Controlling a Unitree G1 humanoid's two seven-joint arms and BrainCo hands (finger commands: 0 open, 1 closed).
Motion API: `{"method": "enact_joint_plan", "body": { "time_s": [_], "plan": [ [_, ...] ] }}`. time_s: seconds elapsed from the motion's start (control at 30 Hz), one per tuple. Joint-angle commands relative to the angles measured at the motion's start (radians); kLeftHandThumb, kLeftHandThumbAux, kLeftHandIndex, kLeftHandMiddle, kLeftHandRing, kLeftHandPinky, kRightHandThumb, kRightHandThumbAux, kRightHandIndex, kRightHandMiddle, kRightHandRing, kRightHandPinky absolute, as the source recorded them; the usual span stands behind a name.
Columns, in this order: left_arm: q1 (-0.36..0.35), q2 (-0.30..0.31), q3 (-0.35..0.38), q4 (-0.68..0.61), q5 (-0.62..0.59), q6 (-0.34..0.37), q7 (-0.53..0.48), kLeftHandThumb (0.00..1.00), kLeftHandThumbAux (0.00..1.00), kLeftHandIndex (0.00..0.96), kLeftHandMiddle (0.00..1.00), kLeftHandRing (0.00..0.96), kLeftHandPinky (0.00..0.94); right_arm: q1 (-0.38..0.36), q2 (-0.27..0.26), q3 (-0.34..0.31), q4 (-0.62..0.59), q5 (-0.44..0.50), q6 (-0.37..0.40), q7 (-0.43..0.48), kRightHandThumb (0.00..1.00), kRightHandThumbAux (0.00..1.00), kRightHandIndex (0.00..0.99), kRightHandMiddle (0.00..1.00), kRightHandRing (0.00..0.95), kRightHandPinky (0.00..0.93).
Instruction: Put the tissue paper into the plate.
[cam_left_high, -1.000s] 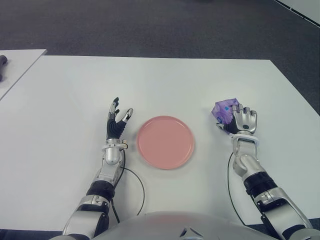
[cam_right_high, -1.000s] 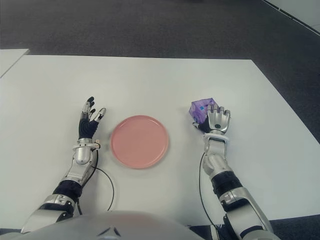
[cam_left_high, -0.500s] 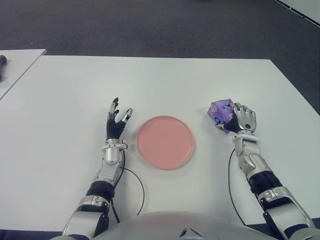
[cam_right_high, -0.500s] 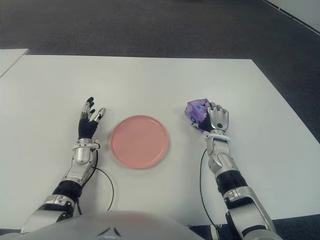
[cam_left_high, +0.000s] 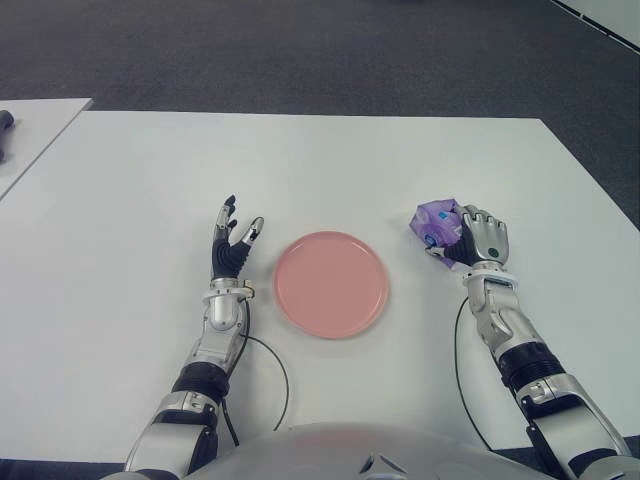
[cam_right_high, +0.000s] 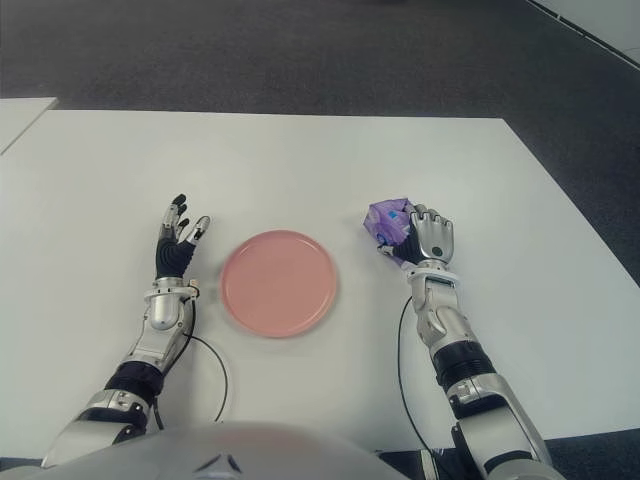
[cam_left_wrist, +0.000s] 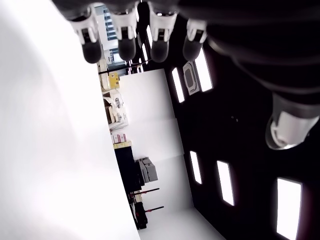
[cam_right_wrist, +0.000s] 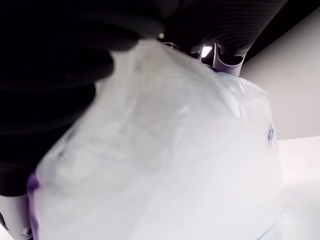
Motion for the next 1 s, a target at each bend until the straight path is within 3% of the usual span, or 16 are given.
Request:
{"method": "enact_joint_plan", "body": {
  "time_s": [0.03,0.77,0.9,1.0],
  "plan": [
    [0.023,-0.001,0.005,0.013,-0.001,0.004,-0.006,0.000,0.456,0.000,0.000,0.000,0.000,0.105,0.051,0.045,0.035,0.034,0.003,0.073,0.854,0.678,0.395,0.538,0.835,0.852],
    [0.017,0.002,0.007,0.011,-0.005,0.012,-0.012,0.000,0.454,0.000,0.000,0.000,0.000,0.109,0.078,0.010,-0.015,0.052,0.044,0.064,0.855,0.678,0.396,0.536,0.837,0.847],
    [0.015,0.004,0.006,0.011,0.002,0.014,-0.004,0.000,0.454,0.000,0.000,0.000,0.000,0.160,0.062,-0.047,-0.357,0.040,0.179,0.196,0.856,0.677,0.397,0.535,0.845,0.847],
    [0.013,0.005,0.006,0.012,0.002,0.014,-0.004,0.000,0.455,0.000,0.000,0.000,0.000,0.171,0.080,-0.074,-0.460,0.049,0.225,0.234,0.855,0.679,0.394,0.527,0.844,0.841]
  ]
}}
